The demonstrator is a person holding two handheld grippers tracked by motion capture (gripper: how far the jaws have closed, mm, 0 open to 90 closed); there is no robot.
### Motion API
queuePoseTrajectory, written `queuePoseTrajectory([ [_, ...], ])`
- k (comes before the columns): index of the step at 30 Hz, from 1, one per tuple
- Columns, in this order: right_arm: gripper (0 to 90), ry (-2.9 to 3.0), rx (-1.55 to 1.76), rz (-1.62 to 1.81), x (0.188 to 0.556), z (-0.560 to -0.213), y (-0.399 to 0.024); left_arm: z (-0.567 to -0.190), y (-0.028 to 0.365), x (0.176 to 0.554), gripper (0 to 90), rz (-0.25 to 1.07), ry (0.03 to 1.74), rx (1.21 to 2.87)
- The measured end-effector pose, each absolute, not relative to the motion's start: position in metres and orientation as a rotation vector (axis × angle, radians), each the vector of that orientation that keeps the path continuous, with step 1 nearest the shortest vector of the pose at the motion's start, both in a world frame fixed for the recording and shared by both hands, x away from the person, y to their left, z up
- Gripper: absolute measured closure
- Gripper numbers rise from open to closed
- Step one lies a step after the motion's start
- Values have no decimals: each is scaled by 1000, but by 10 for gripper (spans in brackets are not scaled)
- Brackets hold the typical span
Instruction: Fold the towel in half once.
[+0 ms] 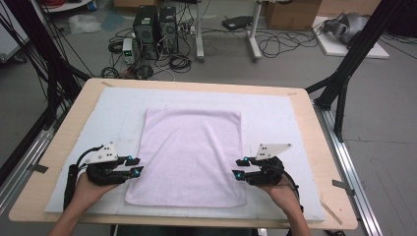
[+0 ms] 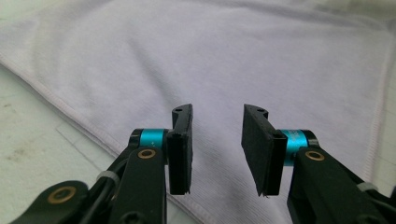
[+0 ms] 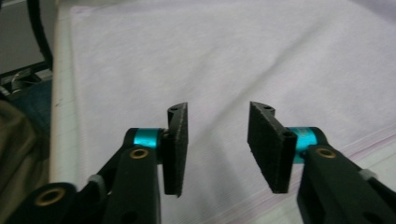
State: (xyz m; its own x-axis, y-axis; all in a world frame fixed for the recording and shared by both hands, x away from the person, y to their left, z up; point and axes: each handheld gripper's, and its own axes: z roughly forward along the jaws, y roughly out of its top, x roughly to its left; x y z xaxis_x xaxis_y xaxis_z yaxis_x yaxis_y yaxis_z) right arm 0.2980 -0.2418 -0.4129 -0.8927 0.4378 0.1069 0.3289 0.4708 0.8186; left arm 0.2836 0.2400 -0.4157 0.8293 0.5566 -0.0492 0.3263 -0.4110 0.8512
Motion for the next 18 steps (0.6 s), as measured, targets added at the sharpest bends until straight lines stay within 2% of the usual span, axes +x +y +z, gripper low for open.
queuePoseTrajectory([
  [5, 542, 2567, 679, 1421, 313, -413, -236, -416, 236, 296, 593, 306, 666, 2016],
  [12, 469, 2514, 684, 1426, 326, -412, -232, -414, 228, 306, 491, 304, 690, 1974],
  [18, 421, 2515, 695, 1403, 327, -414, -229, -414, 225, 303, 483, 321, 681, 1976],
])
